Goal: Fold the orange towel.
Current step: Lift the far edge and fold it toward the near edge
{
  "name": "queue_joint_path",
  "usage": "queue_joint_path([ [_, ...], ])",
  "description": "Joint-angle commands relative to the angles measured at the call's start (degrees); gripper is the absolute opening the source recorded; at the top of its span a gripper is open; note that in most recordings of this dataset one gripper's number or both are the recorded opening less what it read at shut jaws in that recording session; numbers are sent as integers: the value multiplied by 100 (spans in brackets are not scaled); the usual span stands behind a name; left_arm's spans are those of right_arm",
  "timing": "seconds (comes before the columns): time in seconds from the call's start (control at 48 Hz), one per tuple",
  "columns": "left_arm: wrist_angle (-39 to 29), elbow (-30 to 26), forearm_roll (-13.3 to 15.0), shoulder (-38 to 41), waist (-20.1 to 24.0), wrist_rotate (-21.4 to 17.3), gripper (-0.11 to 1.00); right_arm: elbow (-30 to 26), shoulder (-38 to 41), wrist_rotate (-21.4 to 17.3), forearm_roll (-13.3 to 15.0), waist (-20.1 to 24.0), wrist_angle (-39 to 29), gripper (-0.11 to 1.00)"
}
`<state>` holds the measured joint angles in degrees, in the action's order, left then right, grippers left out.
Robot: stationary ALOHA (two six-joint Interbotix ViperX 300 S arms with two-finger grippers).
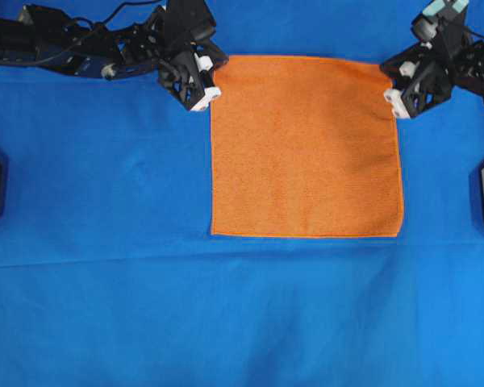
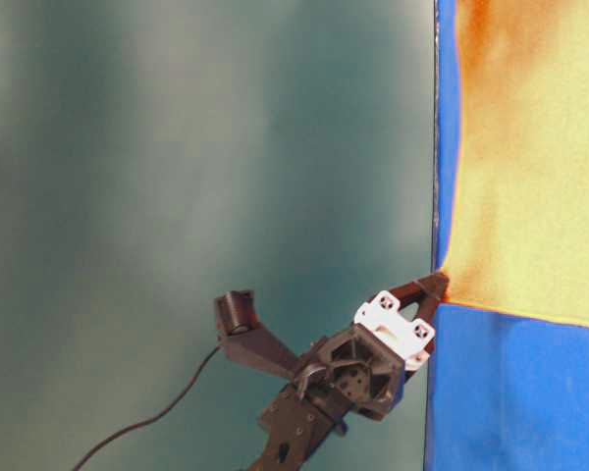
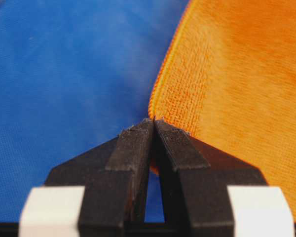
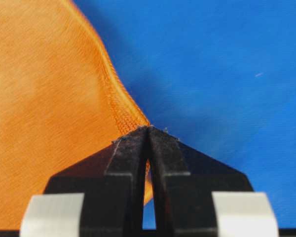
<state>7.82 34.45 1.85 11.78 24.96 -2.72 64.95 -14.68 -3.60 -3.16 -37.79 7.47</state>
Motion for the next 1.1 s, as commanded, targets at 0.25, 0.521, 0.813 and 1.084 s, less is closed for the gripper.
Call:
queue_joint_path([
  [0.25,-70,571,-18,-729,-826,62,2,431,-1301,-642,-44,984,-809,1],
  [0.521,-299,809,-18,-765,-1898,158,2,633,-1784,-1564,-44,2224,-1573,1],
  [0.813,-299,844,-18,-721,-2742,686,2,633,-1670,-2452,-44,3560,-1740,1],
  [1.084,-255,809,-18,-527,-2892,791,2,615,-1573,-2848,-35,4052,-1916,1],
])
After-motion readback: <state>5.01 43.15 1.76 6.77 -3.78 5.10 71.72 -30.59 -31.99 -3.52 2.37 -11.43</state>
